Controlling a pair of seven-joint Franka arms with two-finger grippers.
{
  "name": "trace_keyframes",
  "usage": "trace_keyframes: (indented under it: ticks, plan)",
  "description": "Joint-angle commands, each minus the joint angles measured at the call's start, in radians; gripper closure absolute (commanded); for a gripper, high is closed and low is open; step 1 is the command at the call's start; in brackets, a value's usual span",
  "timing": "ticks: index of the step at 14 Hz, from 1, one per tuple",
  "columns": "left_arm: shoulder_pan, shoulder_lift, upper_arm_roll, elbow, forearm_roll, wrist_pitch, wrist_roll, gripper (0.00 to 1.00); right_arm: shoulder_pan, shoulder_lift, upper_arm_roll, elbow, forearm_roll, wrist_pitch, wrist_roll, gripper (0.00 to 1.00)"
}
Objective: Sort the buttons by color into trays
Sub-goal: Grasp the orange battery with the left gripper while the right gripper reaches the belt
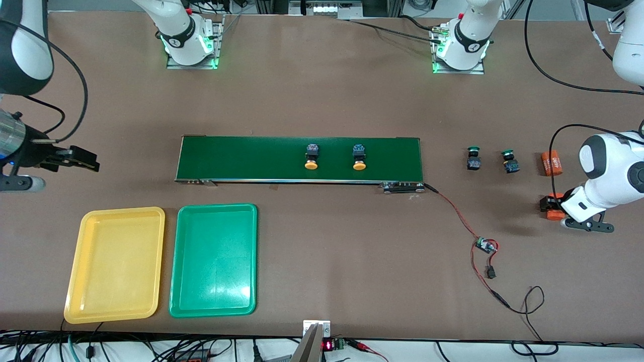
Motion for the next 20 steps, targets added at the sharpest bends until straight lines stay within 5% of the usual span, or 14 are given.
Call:
trace_keyframes:
  ticks: [1,3,9,16,20]
  plan:
    - [0.003,-0.011,0.007,-0.008,0.000,-0.019,0.009,0.63,0.060,0.009,0.003,0.004,0.015,-0.003,0.011,0.00]
    - [0.000,-0.021,-0.001,0.001,0.000,-0.059,0.008,0.75,0.123,0.013,0.002,0.000,0.012,-0.010,0.031,0.00]
    - [-0.064,-0.133,-0.126,0.019,-0.003,-0.307,0.067,0.76,0.275,0.075,0.003,0.004,0.079,0.016,0.270,0.00]
    - [-0.066,-0.146,-0.420,0.016,-0.163,-0.565,0.513,0.73,0.468,0.111,0.003,-0.191,0.113,0.283,0.464,0.00]
    - [-0.136,-0.126,-0.528,-0.014,-0.161,-0.556,0.572,0.80,0.558,0.118,0.012,-0.251,0.116,0.331,0.610,0.00]
